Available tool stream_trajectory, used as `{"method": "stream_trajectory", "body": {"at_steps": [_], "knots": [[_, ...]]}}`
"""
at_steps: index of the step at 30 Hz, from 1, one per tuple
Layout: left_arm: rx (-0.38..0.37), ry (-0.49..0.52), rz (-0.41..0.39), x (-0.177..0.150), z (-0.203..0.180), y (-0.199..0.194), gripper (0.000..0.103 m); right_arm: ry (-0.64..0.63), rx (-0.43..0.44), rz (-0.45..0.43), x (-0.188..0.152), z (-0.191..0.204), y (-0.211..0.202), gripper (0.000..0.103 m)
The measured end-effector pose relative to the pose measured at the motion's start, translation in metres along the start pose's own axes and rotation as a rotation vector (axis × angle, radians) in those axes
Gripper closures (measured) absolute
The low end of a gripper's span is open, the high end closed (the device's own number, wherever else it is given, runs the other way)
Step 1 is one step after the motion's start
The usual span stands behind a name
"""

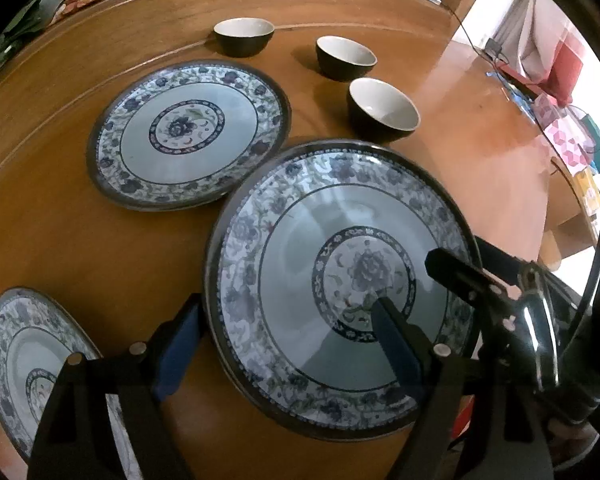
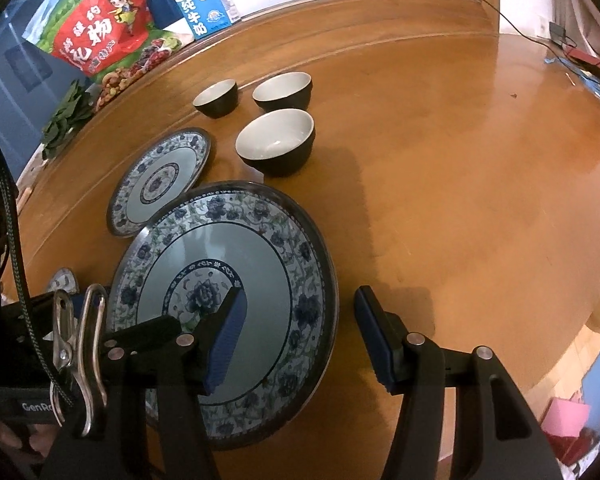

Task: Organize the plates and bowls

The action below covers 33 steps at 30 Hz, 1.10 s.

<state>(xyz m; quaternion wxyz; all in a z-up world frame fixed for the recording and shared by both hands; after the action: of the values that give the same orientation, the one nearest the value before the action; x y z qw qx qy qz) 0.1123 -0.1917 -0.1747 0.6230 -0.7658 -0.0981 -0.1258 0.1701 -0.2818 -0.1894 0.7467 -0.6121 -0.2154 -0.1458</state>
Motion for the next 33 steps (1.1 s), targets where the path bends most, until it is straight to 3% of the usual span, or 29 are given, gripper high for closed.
{"method": "stream_trajectory", "body": {"at_steps": [7,10,23,33], "knots": [[0.033,0.024,-0.009,-0.001,0.001,-0.001,0.024,-0.039,-0.009,-0.010,-0.001,0.003,0.000,0.047],[0.038,0.032,-0.018,0.000,0.002,-0.002,0.026,-0.011,0.033,-0.018,-0.002,0.006,0.000,0.052],[0.049,0.031,-0.011,0.003,0.013,-0.006,0.051,0.123,0.057,-0.035,0.000,-0.006,-0.003,0.061],[0.043,0.060,-0.042,0.004,0.005,-0.018,0.052,0.136,0.044,-0.054,0.000,-0.011,-0.011,0.061]]}}
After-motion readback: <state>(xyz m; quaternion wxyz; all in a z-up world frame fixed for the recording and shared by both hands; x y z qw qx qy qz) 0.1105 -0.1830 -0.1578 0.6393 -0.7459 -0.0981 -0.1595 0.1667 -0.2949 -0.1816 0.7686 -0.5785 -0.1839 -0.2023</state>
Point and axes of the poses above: each gripper's, at about its wrist camera, not at the fingertips, and y roughly the way its jaws point, z to its left, x to its top, the point moved 10 cm from there along y, roughly the way its jaws point, and after that the axes turned 2 degrees about -x, right-handed, at the moved point
